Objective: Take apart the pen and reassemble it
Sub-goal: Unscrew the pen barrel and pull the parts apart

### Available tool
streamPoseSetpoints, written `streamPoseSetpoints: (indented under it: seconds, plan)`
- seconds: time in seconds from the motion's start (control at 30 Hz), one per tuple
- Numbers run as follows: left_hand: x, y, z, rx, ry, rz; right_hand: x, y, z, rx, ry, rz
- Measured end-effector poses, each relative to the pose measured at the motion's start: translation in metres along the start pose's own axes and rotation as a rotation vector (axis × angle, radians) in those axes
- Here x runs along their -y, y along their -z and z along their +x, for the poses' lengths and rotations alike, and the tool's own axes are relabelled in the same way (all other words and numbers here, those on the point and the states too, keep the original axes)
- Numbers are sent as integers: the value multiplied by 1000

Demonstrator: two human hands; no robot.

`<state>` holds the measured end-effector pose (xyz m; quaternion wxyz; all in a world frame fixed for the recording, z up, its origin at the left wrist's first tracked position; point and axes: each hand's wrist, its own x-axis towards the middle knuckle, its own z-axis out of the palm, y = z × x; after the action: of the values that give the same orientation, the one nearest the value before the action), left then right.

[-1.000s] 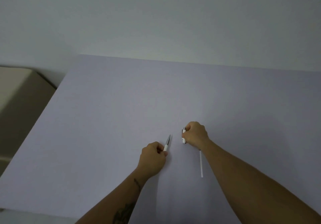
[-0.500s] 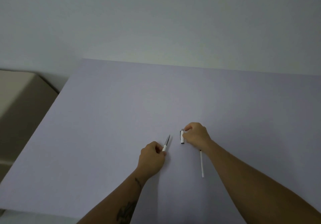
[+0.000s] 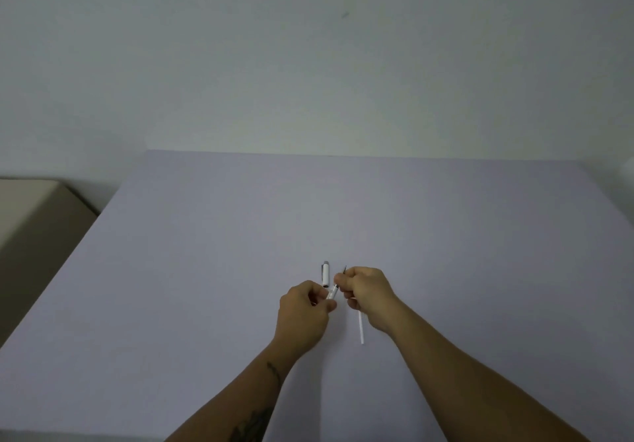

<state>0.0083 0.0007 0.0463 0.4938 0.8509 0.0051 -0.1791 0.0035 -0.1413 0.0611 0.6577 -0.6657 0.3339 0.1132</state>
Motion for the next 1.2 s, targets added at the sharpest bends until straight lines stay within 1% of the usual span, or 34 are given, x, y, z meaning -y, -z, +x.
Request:
streamPoseSetpoints:
  seconds: [0.17,0.27,0.43,0.6,0.73,1.03,1.13,1.2]
  plan:
    - [-12,-10,-18,24,12,-77,-2,20,-13,59,34,-1]
    - [-16,-11,-25,62,13,-121,0,30,-21,106,79,-78]
    - [-17,-9,-32,68,3,-74,6,40,-31,199,68,-134]
    - [-16,-5,-35,28,-7,-59,1,35,-34,184,57,-82]
    - [-16,2,-35,47,-17,-56,-1,23,-34,125,92,-53]
    - [-1,41,-20,119,-26,-38,17,-9,-40,189,103,-195]
    - [0,47,-17,135,-30,-31,18,-14,-38,174,96,-183]
    - [5,60,-11,141,-31,-33,21,-28,-35,124,108,-177]
